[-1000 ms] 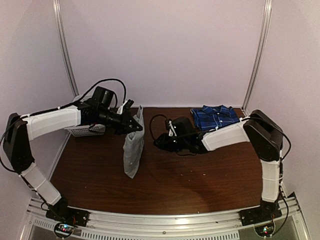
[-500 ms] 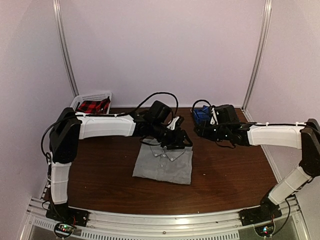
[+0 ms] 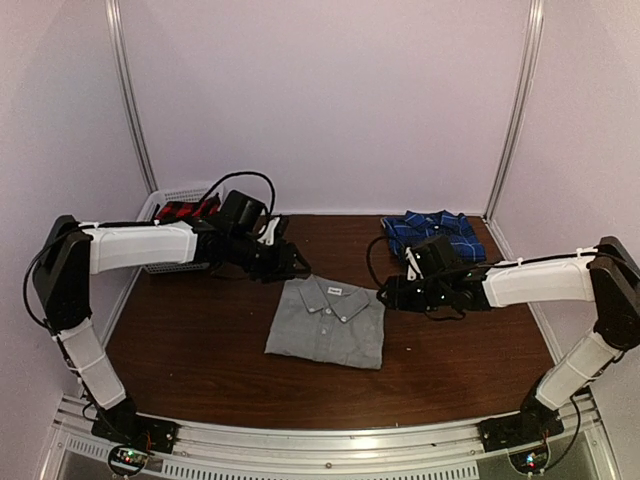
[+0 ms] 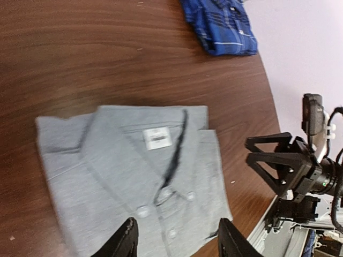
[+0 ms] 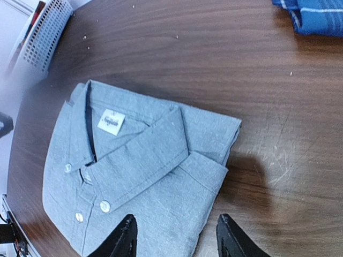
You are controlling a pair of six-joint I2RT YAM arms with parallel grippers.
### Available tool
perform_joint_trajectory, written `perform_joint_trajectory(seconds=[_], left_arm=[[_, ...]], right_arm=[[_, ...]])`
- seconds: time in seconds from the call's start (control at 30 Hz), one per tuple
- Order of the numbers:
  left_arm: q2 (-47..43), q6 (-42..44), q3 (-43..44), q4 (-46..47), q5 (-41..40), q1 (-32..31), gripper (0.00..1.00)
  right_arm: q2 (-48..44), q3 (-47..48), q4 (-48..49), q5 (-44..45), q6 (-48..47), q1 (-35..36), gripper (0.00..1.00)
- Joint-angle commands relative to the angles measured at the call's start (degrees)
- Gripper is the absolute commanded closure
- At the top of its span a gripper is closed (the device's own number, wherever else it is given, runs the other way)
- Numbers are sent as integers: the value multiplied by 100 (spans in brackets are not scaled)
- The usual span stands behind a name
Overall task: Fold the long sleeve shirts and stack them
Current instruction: Turn over the square-folded shirt at the center of the board, then move the square-folded shirt to the center of the board.
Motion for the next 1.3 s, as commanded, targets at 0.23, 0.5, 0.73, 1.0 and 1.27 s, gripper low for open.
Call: perform_joint_trajectory(seconds=[0.23, 0.5, 0.73, 1.0, 1.27], left_arm=[[-112, 1039, -1025, -312, 211, 565, 48], [190, 1172, -1126, -250, 101, 565, 48], [532, 1147, -1123, -79, 183, 517, 49], [778, 988, -1021, -117, -239, 240, 51], [937, 600, -929, -86, -487, 93, 72]], right_arm=[[433, -148, 104, 36, 124, 164, 46], [571, -226, 119, 113, 178, 257, 47], [809, -200, 93, 279, 194, 298, 47], [1170, -50, -1, 472, 206, 419, 50], [1403, 154, -40, 476, 153, 507, 60]])
